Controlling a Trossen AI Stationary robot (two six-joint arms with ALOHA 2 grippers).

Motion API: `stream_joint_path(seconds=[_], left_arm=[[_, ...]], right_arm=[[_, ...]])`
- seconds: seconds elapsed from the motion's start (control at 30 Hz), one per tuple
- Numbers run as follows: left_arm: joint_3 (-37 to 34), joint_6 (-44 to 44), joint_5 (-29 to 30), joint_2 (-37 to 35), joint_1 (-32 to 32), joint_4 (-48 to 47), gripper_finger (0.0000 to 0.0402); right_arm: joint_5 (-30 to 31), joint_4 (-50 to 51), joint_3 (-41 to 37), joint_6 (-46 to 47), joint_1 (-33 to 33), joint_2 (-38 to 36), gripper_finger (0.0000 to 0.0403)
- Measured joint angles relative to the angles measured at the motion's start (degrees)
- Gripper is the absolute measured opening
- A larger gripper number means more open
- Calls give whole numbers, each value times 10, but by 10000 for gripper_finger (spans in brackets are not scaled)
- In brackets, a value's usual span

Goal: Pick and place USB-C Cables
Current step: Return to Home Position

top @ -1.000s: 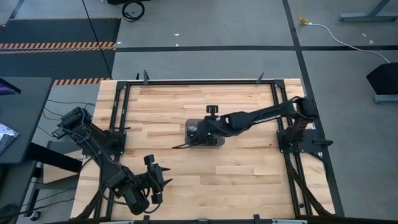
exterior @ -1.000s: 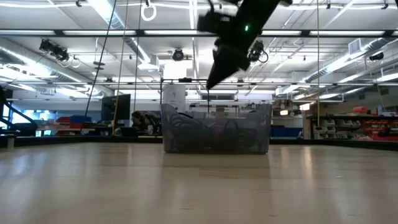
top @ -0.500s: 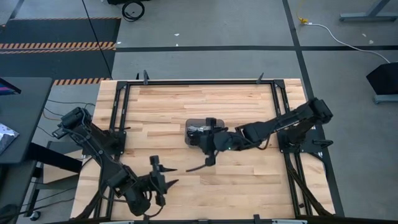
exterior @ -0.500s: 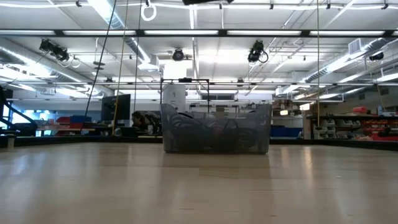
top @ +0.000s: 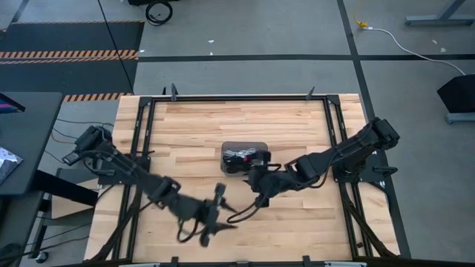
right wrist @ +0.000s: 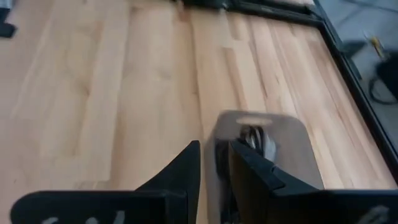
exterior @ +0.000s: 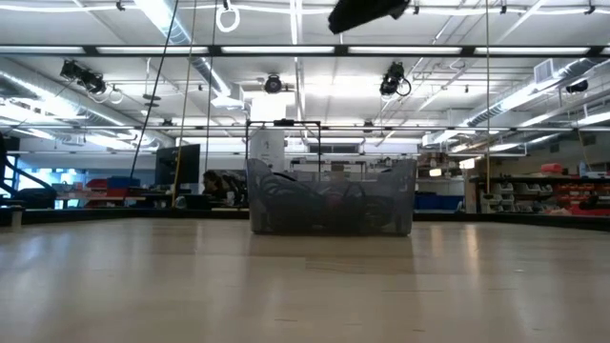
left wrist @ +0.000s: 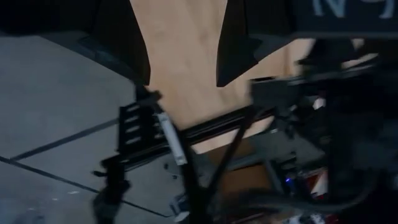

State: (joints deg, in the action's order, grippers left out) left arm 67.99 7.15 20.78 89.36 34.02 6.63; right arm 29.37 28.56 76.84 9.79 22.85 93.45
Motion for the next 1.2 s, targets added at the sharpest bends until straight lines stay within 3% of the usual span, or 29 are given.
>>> stream_joint_path(seconds=[0.2, 0.43, 0.57, 0.73, 0.83, 0.97, 1.07, 1.2], left_arm=[[0, 19, -13, -2, -68, 0, 188], [-13, 23, -57, -50, -115, 0, 150], [-91, 2, -77, -109, -138, 54, 127], [-250, -49, -107, -202, -169, 219, 114], [-339, -66, -110, -260, -174, 305, 112], [-432, -90, -111, -333, -173, 354, 111], [-485, -105, -97, -393, -168, 372, 107], [-541, -110, -66, -472, -160, 369, 90]], right_arm=[[65, 49, 0, 33, 19, -2, 89], [108, 74, 0, 61, 35, -2, 89], [116, 43, 0, 55, 38, -4, 89], [115, -68, -6, -15, 35, -5, 89], [70, -205, -52, -77, 12, -6, 89], [-57, -353, -125, -96, -40, -7, 89], [-113, -373, -161, -66, -72, -24, 89], [-130, -381, -195, -41, -88, -77, 89]])
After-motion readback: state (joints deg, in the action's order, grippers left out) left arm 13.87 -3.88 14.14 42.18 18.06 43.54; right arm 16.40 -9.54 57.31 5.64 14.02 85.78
